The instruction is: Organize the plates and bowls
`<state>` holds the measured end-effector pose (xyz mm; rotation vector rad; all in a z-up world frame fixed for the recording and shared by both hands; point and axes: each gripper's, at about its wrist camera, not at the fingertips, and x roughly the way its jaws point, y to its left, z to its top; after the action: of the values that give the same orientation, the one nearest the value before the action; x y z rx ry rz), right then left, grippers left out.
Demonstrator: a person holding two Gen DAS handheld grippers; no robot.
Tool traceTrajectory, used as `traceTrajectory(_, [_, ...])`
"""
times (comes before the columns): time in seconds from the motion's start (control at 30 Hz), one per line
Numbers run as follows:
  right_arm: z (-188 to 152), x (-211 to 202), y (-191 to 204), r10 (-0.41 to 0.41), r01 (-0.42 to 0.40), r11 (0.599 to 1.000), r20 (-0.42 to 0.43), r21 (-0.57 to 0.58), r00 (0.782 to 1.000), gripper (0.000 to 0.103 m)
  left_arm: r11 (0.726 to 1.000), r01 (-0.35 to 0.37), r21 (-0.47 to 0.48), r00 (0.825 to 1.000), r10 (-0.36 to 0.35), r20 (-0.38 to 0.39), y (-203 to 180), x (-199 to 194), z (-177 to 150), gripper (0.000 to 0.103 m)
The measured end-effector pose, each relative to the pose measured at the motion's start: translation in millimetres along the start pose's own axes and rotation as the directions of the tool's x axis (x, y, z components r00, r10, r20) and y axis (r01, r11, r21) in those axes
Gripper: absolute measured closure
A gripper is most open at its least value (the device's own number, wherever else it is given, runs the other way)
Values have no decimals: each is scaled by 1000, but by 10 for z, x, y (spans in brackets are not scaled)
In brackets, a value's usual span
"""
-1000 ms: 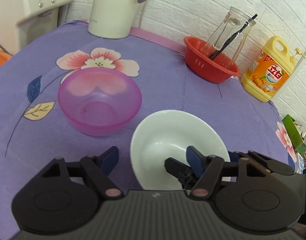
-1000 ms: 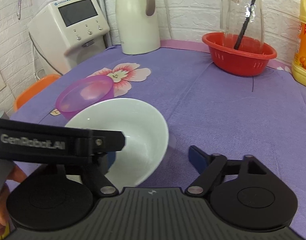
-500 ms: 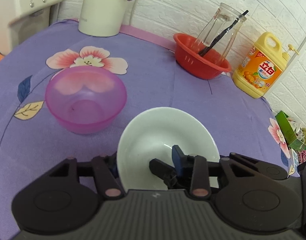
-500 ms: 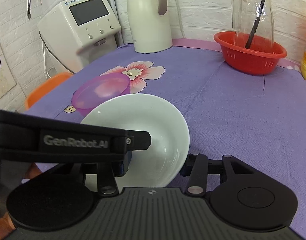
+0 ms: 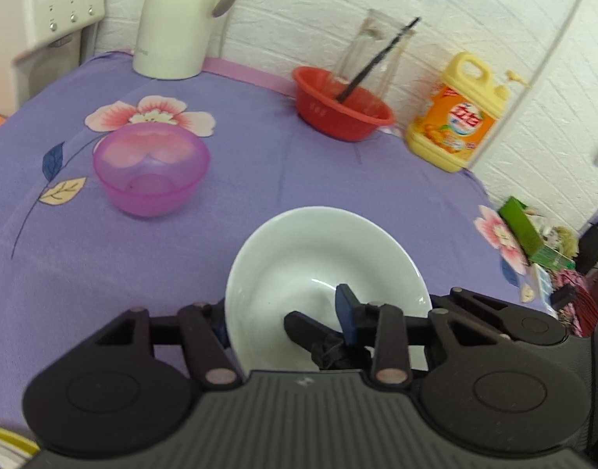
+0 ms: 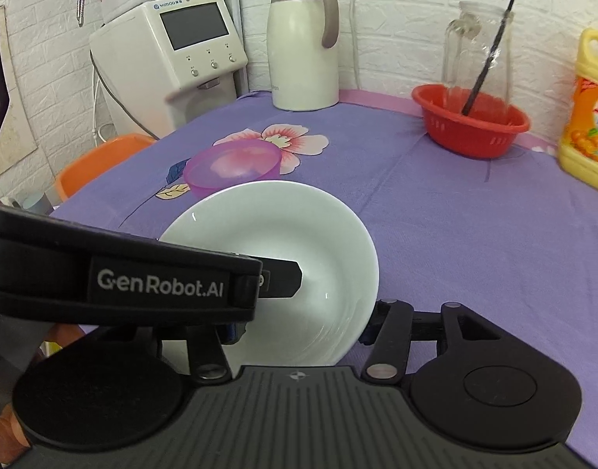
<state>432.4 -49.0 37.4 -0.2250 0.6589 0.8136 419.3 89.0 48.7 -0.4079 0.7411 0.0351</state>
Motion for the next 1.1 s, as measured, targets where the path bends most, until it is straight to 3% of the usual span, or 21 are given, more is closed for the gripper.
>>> traceTrajectory(0.23, [-252,-705,172,-103,103,995,61,14,993,6,991,98,87,995,-100,20,-397,-502,-353,67])
traceTrajectory(0.5, [-769,-1270,386,-181,177,983,78,54,981,3,971,168,172,986,-165,-34,-615,-902,-950,66])
traceTrajectory(0.83, [-1238,-1432,639,-160,153,982,55,110,986,0,962,194,192,979,-177,-101,-496,-1080,-1443,63])
traceTrajectory(1.1, [-1384,-1329,760,-113,111,989,17,101,993,0,967,180,179,979,-157,-133,-337,-1005,-1541,60])
